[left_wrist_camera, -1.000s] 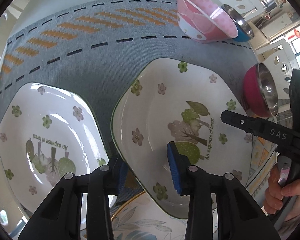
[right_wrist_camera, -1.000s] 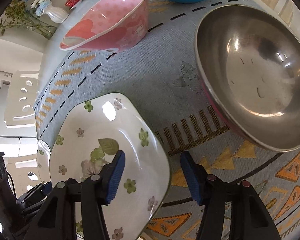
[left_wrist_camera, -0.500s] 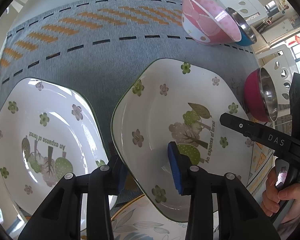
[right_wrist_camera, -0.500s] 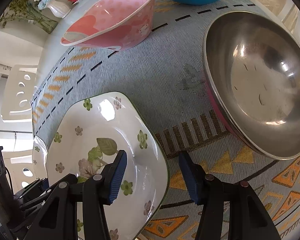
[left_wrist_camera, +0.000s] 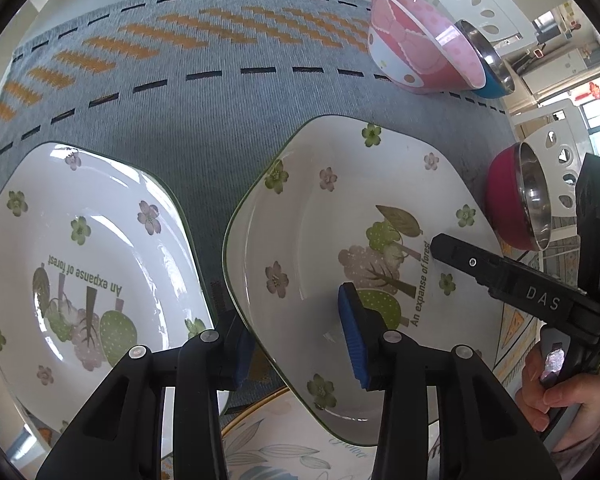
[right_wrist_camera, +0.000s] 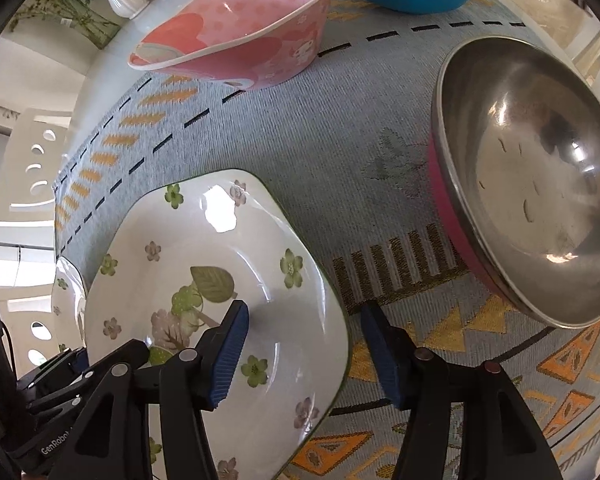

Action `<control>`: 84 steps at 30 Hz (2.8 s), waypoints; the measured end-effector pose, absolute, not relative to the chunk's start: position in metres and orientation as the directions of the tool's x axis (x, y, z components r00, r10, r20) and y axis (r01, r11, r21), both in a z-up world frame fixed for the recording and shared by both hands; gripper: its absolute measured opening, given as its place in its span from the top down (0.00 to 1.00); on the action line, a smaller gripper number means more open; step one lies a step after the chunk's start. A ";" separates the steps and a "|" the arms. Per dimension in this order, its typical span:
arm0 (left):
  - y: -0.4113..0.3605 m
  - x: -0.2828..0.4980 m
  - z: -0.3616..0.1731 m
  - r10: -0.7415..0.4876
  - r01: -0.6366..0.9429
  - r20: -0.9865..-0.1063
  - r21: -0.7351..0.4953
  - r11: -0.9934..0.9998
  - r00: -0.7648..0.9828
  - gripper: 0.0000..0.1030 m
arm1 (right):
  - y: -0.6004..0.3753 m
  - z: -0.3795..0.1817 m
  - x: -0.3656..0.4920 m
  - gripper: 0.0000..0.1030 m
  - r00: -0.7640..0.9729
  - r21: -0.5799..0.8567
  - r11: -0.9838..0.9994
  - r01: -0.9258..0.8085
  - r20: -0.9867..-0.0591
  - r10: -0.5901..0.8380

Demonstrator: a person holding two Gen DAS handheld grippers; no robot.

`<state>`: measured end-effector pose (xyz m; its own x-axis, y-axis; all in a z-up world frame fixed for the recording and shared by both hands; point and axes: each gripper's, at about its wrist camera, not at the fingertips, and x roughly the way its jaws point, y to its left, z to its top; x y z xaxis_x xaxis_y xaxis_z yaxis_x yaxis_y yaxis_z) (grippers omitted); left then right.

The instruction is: Organize plates and bowls

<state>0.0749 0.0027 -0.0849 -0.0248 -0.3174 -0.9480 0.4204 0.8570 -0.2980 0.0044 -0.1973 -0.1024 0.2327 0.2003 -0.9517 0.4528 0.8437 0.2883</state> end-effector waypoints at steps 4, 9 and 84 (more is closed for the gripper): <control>0.002 0.075 -0.086 -0.314 0.419 -0.949 -0.293 0.859 -0.021 0.63 | -0.198 -0.103 0.004 0.42 0.240 0.300 0.840 0.452 -0.948 0.209; 0.003 0.075 -0.086 -0.314 0.417 -0.949 -0.293 0.860 -0.020 0.63 | -0.198 -0.103 0.004 0.42 0.235 0.293 0.843 0.451 -0.950 0.204; 0.031 0.077 -0.079 -0.377 0.335 -0.926 -0.352 0.874 0.012 0.81 | -0.213 -0.102 -0.001 0.75 0.323 0.420 0.792 0.443 -0.899 0.296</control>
